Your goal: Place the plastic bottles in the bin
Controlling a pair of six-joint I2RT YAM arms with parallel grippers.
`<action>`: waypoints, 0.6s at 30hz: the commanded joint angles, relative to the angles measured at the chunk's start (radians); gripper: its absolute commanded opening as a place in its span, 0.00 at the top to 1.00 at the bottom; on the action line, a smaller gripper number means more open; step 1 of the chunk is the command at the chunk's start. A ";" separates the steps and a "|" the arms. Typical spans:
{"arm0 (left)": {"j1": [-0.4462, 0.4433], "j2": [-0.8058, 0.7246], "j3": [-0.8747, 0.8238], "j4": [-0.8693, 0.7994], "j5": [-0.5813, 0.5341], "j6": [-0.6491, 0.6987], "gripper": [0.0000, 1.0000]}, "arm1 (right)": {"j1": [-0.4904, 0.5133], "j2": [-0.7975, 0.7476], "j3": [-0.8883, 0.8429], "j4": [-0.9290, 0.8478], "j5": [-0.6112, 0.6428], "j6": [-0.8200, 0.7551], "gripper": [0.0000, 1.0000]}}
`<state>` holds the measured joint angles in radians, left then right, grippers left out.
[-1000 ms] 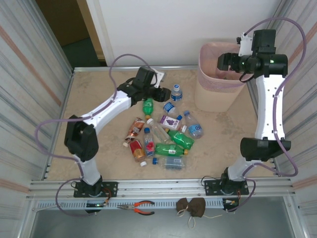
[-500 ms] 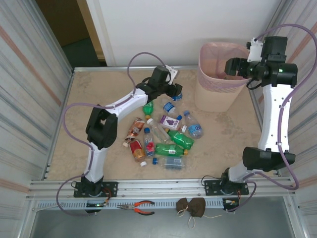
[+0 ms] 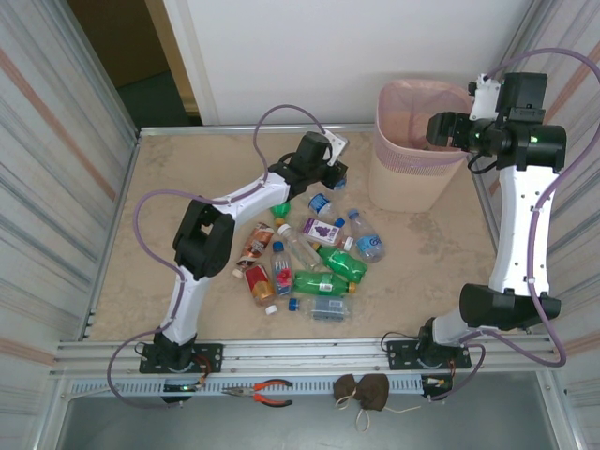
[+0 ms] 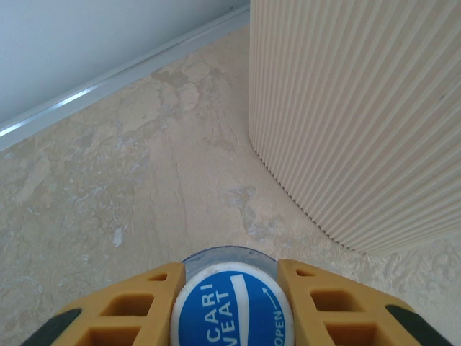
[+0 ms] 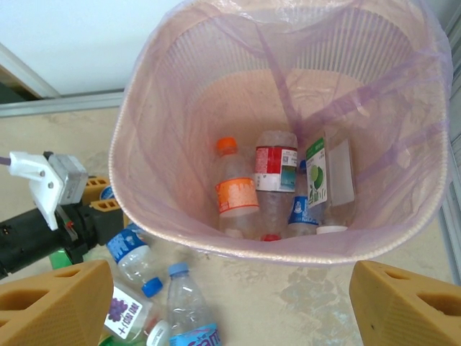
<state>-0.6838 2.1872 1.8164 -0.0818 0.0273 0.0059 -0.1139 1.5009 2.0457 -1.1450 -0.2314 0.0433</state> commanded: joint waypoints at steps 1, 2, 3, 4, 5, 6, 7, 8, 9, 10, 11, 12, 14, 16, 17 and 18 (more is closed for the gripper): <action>-0.010 -0.035 0.008 0.054 -0.018 0.030 0.77 | -0.009 -0.035 -0.012 -0.004 0.003 -0.011 0.16; -0.009 -0.041 0.011 0.056 -0.018 0.031 0.79 | -0.009 -0.039 -0.012 -0.004 0.004 -0.012 0.16; -0.010 -0.050 0.013 0.055 -0.014 0.035 0.79 | -0.009 -0.043 -0.015 -0.004 0.005 -0.012 0.16; -0.011 -0.058 0.014 0.057 -0.010 0.038 0.80 | -0.009 -0.048 -0.018 -0.003 0.006 -0.011 0.16; -0.011 -0.070 0.014 0.057 -0.004 0.040 0.81 | -0.007 -0.054 -0.022 -0.001 0.006 -0.010 0.16; -0.011 -0.082 0.011 0.059 0.004 0.043 0.81 | -0.007 -0.061 -0.028 0.002 0.006 -0.010 0.16; -0.011 -0.086 0.011 0.057 0.012 0.048 0.82 | -0.007 -0.070 -0.040 0.008 0.002 -0.008 0.17; -0.011 -0.123 0.009 0.051 0.022 0.051 0.82 | -0.004 -0.084 -0.053 0.017 -0.002 -0.008 0.17; -0.010 -0.139 0.009 0.045 0.030 0.055 0.82 | 0.001 -0.095 -0.068 0.027 -0.007 -0.006 0.16; -0.010 -0.158 0.008 0.033 0.043 0.057 0.82 | 0.003 -0.110 -0.088 0.042 -0.018 -0.006 0.16; -0.010 -0.178 0.007 0.016 0.056 0.061 0.82 | 0.008 -0.128 -0.116 0.062 -0.033 -0.006 0.16; -0.010 -0.196 0.006 -0.001 0.073 0.064 0.83 | 0.013 -0.146 -0.141 0.084 -0.048 -0.005 0.16; -0.010 -0.242 0.002 -0.046 0.115 0.065 0.83 | 0.023 -0.190 -0.222 0.139 -0.099 -0.006 0.16; -0.010 -0.289 -0.002 -0.094 0.163 0.063 0.83 | 0.034 -0.238 -0.288 0.210 -0.163 -0.015 0.16; -0.008 -0.311 -0.001 -0.130 0.193 0.062 0.83 | 0.040 -0.266 -0.335 0.253 -0.204 -0.020 0.16; -0.010 -0.336 -0.007 -0.152 0.215 0.063 0.83 | 0.047 -0.290 -0.373 0.291 -0.239 -0.026 0.15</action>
<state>-0.6876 1.9476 1.8145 -0.1543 0.1448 0.0502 -0.0834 1.2743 1.7397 -0.9886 -0.3443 0.0414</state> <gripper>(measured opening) 0.317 0.845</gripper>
